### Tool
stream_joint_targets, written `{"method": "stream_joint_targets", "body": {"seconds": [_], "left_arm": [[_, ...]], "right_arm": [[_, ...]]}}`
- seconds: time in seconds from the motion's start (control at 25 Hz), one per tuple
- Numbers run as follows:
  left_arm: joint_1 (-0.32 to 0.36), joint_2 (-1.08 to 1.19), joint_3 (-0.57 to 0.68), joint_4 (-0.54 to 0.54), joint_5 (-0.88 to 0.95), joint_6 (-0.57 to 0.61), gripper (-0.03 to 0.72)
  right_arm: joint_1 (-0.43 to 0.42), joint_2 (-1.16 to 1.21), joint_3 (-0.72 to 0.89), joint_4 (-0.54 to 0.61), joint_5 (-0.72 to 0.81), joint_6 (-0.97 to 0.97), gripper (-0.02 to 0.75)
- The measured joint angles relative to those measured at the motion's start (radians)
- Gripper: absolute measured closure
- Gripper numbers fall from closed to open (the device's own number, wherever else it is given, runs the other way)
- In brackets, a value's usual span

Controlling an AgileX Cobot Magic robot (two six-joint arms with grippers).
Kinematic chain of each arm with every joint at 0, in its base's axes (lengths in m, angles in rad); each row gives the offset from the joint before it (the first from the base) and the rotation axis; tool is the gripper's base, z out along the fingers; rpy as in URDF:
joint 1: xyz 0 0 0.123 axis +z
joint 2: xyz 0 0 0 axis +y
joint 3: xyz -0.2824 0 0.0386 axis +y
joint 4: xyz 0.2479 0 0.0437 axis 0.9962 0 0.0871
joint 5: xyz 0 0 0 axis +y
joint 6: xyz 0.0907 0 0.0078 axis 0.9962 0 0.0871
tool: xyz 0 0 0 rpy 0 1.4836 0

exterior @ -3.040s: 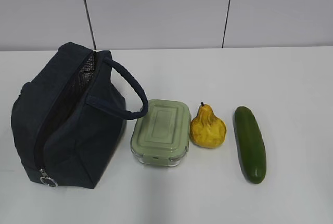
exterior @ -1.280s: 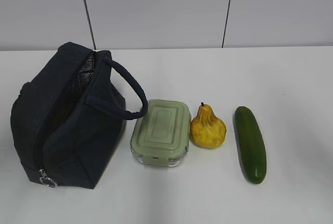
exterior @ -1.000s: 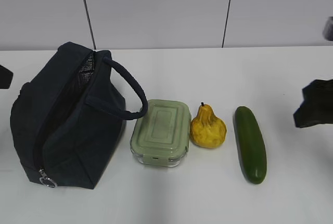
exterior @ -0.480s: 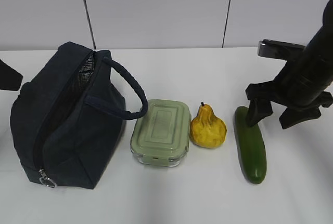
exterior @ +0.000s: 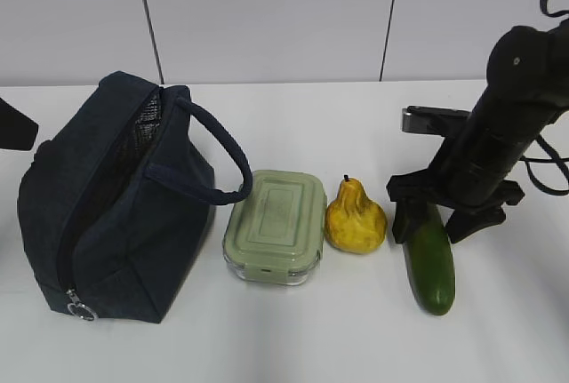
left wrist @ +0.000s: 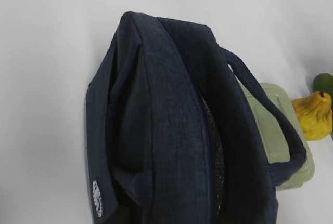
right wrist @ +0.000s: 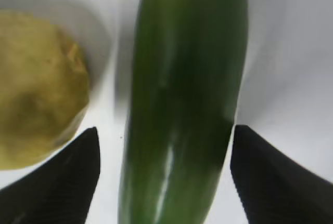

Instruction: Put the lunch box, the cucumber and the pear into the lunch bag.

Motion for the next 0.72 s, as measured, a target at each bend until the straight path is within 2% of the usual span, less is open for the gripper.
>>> {"method": "stream_joint_targets", "body": {"seconds": [0.12,0.24,0.32,0.52,0.72], "left_arm": [[0.000,0.000,0.000,0.000,-0.001,0.000,0.379],[0.000,0.009,-0.001,0.000,0.001,0.000,0.379],[0.000,0.032,-0.003,0.000,0.014,0.011,0.379],[0.000,0.060,-0.003,-0.012,0.043,0.035,0.379],[0.000,0.096,-0.003,-0.070,0.075,0.101,0.379]], "right_arm": [[0.004,0.046,-0.011,-0.002,0.001,0.012,0.174],[0.004,0.062,-0.015,-0.015,0.003,0.017,0.279],[0.004,0.062,-0.016,-0.019,0.003,0.017,0.307],[0.006,0.053,-0.017,-0.050,0.000,0.018,0.318],[0.006,-0.005,-0.024,-0.070,-0.008,0.018,0.319]]}}
